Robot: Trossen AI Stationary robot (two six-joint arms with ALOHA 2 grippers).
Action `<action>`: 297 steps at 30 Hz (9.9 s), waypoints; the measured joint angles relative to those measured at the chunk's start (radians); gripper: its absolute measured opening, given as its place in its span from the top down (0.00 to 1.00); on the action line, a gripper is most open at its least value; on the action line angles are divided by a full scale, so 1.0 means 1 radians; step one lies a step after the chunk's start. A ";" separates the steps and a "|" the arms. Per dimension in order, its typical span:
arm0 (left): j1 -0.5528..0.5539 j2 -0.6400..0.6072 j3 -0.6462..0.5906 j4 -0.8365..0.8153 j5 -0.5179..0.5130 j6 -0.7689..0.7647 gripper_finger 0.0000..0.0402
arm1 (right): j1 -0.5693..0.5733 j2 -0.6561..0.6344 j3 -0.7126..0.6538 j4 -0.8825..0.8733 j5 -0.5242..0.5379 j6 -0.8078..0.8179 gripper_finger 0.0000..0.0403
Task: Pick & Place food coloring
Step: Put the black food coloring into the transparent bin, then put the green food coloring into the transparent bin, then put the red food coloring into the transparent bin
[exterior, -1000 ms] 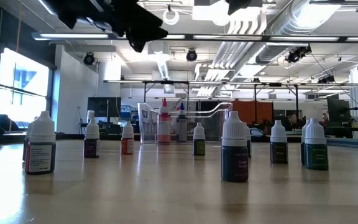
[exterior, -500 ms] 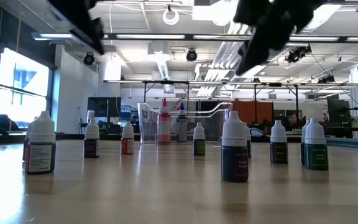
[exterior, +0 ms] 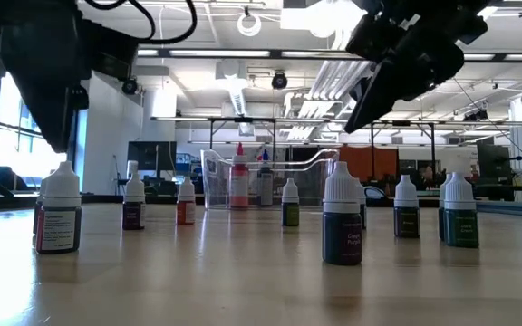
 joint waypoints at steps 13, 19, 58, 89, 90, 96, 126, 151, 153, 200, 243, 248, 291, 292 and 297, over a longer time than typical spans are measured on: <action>0.000 0.152 -0.009 0.044 -0.038 0.010 0.59 | 0.000 0.000 0.000 0.003 0.000 -0.001 0.52; 0.000 0.194 -0.009 0.059 -0.043 0.010 0.59 | 0.000 0.000 -0.001 0.004 0.000 -0.001 0.52; 0.375 0.274 0.344 0.235 -0.162 0.820 0.82 | 0.000 0.001 -0.002 0.006 0.061 -0.001 0.52; 0.586 0.415 0.623 0.343 -0.101 1.055 0.60 | -0.013 0.202 -0.087 0.517 -0.281 -0.193 0.52; 0.576 0.408 0.665 0.279 -0.120 1.055 0.60 | -0.013 0.249 -0.073 0.548 -0.300 -0.187 0.52; 0.533 0.374 0.904 -0.012 -0.226 1.044 0.60 | -0.012 0.478 0.036 0.574 -0.380 -0.136 0.52; 0.385 0.250 1.084 -0.703 -0.334 0.588 0.60 | -0.088 0.525 0.171 0.544 -0.408 -0.080 0.81; -0.015 -0.092 0.094 -0.031 -0.470 0.290 0.60 | -0.487 0.464 0.249 0.260 -0.074 -0.149 0.80; -0.013 -0.087 -0.007 0.135 -0.410 0.319 0.60 | -0.485 0.474 0.251 0.277 -0.057 -0.154 0.80; -0.146 0.079 -0.032 0.421 -0.080 0.012 0.76 | -0.030 0.742 0.418 0.529 -0.344 -0.084 0.63; -0.294 0.218 -0.031 0.383 -0.292 -0.124 0.63 | 0.001 0.938 0.459 0.697 -0.494 -0.062 0.63; -0.294 0.218 -0.031 0.385 -0.290 -0.116 0.59 | 0.005 0.937 0.459 0.721 -0.503 -0.061 0.66; -0.294 0.218 -0.031 0.393 -0.384 -0.116 0.58 | -0.488 0.663 0.666 -0.182 -0.031 -0.132 0.78; -0.293 0.218 -0.031 0.393 -0.384 -0.116 0.58 | -0.490 0.667 0.665 -0.182 -0.022 -0.126 0.76; -0.294 0.218 -0.031 0.394 -0.384 -0.116 0.58 | -0.498 0.688 0.666 -0.182 0.014 -0.108 0.71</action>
